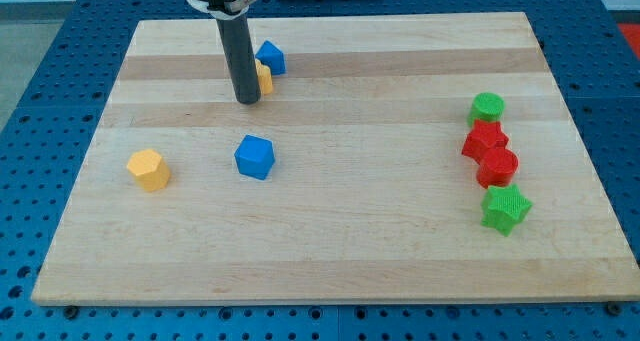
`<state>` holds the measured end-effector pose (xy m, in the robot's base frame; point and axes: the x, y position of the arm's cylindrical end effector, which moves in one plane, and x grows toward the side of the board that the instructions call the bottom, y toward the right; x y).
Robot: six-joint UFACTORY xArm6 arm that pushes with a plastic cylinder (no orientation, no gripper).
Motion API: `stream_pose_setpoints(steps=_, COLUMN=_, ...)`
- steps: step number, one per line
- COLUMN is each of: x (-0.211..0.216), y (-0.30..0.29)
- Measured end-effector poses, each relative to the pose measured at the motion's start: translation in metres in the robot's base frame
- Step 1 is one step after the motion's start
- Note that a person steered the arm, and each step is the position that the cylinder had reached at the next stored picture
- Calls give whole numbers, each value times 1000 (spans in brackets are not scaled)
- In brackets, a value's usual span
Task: Move the yellow heart to the bottom side of the blue triangle
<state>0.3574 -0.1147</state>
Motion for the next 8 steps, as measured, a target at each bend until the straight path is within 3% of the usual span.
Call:
stream_pose_setpoints(steps=2, x=0, y=-30)
stream_pose_setpoints(steps=3, x=-20, y=-32)
stream_pose_setpoints(steps=8, x=-20, y=7)
